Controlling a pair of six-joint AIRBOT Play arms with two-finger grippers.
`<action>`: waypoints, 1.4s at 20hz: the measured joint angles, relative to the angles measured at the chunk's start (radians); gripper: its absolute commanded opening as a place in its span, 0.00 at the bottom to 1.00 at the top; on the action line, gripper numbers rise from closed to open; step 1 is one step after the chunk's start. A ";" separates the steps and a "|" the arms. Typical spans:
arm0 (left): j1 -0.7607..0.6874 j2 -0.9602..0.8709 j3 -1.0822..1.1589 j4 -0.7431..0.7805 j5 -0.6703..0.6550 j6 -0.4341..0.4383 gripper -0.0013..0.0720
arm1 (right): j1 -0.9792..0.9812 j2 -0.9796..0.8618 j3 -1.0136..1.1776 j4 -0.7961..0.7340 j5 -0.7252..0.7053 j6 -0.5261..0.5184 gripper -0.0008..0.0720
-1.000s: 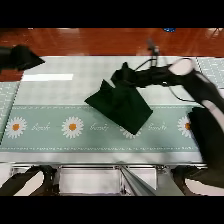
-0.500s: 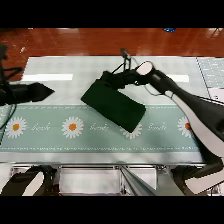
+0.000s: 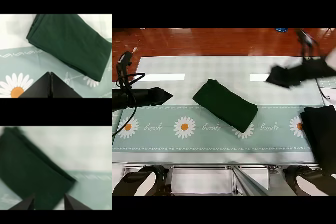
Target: Fold the shirts.
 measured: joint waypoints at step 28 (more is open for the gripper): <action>-0.001 -0.077 -0.002 0.001 0.048 0.000 0.05 | 0.238 -0.391 -0.194 0.657 -0.541 -0.264 0.04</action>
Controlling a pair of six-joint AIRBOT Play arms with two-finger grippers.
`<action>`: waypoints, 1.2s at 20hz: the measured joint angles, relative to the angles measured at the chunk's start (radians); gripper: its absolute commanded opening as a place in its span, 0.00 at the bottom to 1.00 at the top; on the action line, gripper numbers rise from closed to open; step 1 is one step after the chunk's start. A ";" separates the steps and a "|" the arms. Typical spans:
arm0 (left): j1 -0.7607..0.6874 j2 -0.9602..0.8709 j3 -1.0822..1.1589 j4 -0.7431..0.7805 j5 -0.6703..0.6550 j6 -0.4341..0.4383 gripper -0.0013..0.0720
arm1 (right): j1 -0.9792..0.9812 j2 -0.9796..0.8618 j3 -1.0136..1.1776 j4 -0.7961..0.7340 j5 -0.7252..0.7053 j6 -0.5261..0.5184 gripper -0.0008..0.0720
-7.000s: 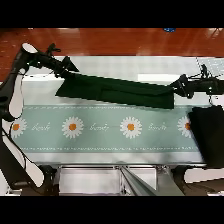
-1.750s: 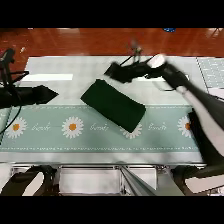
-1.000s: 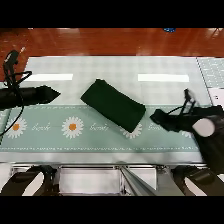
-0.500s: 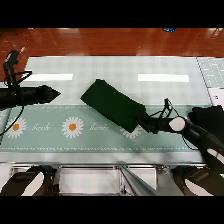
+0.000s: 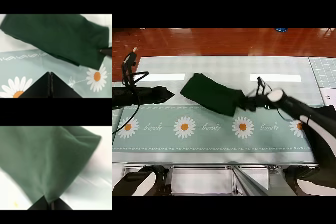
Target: Fold the shirts.
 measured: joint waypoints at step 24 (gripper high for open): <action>-0.183 -0.105 -0.037 0.000 0.098 0.037 0.05 | -0.895 0.299 0.783 -0.550 0.952 0.228 0.04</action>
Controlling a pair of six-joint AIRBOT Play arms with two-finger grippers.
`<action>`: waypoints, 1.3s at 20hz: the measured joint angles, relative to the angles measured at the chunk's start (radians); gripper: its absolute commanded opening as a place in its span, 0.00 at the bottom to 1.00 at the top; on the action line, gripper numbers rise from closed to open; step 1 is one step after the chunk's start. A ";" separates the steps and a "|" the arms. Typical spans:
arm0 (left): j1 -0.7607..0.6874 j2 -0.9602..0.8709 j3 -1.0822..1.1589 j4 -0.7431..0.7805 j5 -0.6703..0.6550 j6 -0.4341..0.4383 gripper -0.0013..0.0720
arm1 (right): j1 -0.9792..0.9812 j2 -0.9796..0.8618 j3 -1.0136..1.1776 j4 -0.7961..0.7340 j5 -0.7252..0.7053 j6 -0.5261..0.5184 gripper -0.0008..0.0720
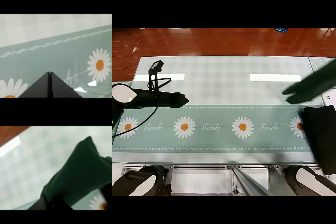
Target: Fold the shirts.
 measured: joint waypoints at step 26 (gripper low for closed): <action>0.060 -0.087 0.435 0.000 0.185 -0.026 0.04 | -0.309 0.310 -0.584 0.027 -0.211 -0.220 0.04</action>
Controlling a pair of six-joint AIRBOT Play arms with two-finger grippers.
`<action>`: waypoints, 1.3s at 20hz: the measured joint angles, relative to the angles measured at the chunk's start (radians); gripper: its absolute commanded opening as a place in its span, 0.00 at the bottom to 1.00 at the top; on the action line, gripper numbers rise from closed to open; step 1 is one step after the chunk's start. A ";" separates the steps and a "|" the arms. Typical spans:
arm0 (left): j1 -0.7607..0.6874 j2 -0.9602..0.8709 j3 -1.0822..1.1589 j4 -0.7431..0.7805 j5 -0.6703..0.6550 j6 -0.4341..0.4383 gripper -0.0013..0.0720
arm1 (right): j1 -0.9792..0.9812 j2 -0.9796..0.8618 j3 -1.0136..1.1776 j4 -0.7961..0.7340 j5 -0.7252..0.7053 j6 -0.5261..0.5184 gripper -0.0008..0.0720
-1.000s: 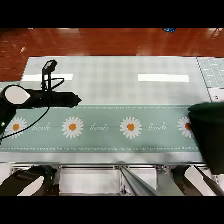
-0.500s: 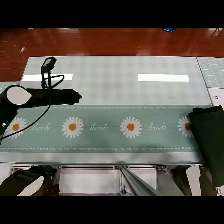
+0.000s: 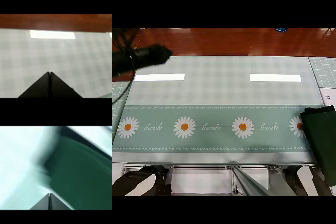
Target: Fold the shirts.
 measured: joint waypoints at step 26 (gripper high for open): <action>-0.158 -0.124 -0.071 0.381 -0.381 -0.291 0.05 | 1.031 -0.411 0.047 -0.517 -0.172 0.250 0.04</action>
